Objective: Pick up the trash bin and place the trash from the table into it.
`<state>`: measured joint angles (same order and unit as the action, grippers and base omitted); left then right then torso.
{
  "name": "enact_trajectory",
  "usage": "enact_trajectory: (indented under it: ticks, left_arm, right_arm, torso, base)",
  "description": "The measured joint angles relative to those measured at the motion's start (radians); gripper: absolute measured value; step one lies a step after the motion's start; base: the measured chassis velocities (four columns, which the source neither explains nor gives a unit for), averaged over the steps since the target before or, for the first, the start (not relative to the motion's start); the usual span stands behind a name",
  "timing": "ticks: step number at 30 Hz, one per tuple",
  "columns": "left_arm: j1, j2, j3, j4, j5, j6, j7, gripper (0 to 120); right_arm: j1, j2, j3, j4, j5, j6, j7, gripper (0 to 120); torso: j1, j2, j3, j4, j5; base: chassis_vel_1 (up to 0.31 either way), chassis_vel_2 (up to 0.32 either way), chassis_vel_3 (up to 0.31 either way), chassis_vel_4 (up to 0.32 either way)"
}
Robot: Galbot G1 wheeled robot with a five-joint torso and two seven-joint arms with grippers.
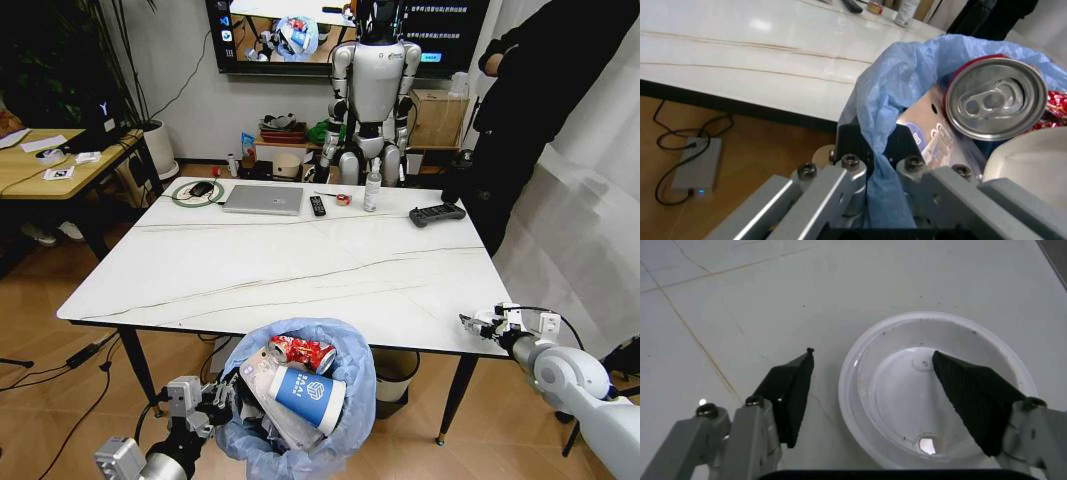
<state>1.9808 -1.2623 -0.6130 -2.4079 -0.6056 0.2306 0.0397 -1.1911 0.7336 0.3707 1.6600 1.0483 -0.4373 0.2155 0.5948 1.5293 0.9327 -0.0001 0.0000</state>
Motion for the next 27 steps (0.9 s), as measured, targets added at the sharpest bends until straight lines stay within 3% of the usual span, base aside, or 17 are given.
enact_trajectory:
  ticks: [5,11,15,19,27]
  left_arm:
    - [0.001,0.000,-0.001,-0.002,0.000,-0.001,0.000,0]
    - [0.001,0.001,-0.003,-0.002,0.000,-0.002,0.000,0]
    - [0.000,0.003,-0.005,-0.002,-0.002,-0.002,0.000,0]
    - [0.000,0.004,-0.006,-0.002,-0.003,-0.003,0.000,0]
    - [0.001,0.005,-0.014,-0.002,-0.006,-0.003,-0.002,0]
  right_arm:
    - [0.001,-0.005,-0.002,0.005,0.000,0.000,0.000,43]
    - [-0.001,-0.011,-0.003,0.010,0.000,0.000,0.001,29]
    - [-0.008,-0.019,-0.005,0.019,-0.001,0.000,0.001,9]
    - [-0.010,-0.022,-0.005,0.027,-0.002,0.000,0.001,0]
    - [-0.029,-0.035,0.034,0.074,-0.006,0.043,-0.082,0]
  torso:
    - [0.000,0.000,0.000,0.0000,0.0001]
    - [0.000,0.000,0.000,0.0001,0.0001]
    - [0.000,0.000,0.000,0.0000,0.0000]
    - [0.000,0.000,0.000,0.0000,-0.0001]
    - [0.000,0.000,0.000,0.0000,0.0000]
  base:
    - [0.000,0.000,0.000,0.000]
    - [0.000,0.000,0.000,0.000]
    - [0.000,0.000,0.000,0.000]
    - [0.000,0.000,0.000,0.000]
    - [0.000,0.000,0.000,0.000]
